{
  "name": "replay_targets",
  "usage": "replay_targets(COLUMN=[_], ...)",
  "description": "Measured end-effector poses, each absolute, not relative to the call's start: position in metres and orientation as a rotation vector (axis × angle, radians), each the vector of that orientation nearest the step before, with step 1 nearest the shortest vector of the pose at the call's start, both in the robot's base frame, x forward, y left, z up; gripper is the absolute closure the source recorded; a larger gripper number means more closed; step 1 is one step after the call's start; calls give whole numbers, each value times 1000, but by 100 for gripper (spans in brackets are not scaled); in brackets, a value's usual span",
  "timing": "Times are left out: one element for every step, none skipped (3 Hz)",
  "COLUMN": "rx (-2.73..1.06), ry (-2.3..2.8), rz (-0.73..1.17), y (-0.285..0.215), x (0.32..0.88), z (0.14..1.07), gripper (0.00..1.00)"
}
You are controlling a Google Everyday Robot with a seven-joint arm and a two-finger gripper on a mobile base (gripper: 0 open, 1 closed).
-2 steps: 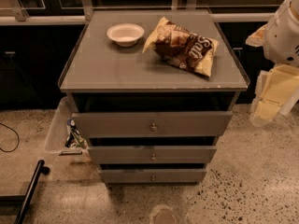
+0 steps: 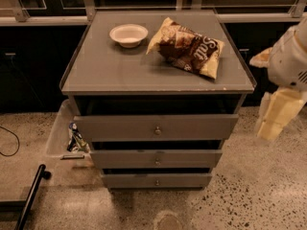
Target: Open middle drawer
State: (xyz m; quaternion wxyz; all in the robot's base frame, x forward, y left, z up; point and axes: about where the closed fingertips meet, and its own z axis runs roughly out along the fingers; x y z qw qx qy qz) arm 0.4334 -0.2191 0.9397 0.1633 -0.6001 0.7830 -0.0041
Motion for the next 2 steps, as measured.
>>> replay_targets(rx=[-1736, -1771], ry=[2247, 2211], rz=[72, 131], y=[-217, -218], x=[425, 415], z=[882, 833], gripper=[0, 0])
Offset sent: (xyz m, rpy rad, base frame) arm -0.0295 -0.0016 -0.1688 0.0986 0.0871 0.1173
